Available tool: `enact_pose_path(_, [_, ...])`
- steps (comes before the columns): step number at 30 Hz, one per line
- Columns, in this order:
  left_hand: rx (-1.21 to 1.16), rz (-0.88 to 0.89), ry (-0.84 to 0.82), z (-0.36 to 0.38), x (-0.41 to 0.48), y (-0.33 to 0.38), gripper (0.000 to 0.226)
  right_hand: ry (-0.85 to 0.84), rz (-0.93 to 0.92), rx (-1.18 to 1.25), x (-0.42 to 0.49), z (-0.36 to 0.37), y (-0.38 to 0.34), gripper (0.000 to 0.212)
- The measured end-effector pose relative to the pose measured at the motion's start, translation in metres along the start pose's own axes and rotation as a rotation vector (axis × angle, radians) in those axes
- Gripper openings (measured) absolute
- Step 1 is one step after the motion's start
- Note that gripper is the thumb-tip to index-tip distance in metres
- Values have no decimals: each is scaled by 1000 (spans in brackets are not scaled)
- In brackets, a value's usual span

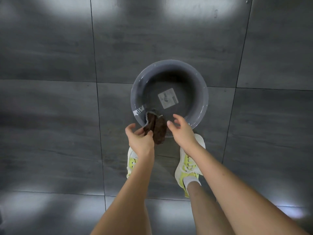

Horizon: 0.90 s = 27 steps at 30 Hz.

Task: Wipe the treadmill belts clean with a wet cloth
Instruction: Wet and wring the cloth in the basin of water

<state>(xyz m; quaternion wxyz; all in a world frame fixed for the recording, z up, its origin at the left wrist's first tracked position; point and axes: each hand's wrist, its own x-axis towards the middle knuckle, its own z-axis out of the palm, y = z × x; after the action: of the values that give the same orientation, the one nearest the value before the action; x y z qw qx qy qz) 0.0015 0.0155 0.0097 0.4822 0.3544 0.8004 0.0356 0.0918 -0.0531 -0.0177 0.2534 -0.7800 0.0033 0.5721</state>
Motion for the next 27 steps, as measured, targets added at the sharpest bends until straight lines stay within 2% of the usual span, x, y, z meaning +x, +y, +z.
enact_pose_path(6, [122, 252, -322, -50, -36, 48, 52, -93, 80, 362, -22, -27, -58, 58])
enact_pose_path(11, [138, 328, -564, -62, -43, 83, 58, -215, 181, 603, -40, -47, -94, 43])
enact_pose_path(14, [19, 314, -512, -52, -52, 96, 52, -208, 111, 593, -46, -44, -96, 46])
enact_pose_path(16, [-126, 254, -450, -41, -59, 103, 43, -152, 63, 621, -53, -39, -95, 38])
enact_pose_path(19, [-246, 152, -416, -21, -68, 108, 38, -39, -22, 640, -62, -25, -94, 28])
enact_pose_path(22, [-422, -15, -465, -4, -74, 111, 29, 140, -115, 558, -66, -13, -91, 26])
enact_pose_path(24, [-404, -2, -452, 2, -74, 110, 28, 248, -169, 457, -67, -10, -91, 28])
enact_pose_path(27, [-284, 139, -356, 7, -73, 112, 31, 311, -227, 339, -69, -8, -96, 32])
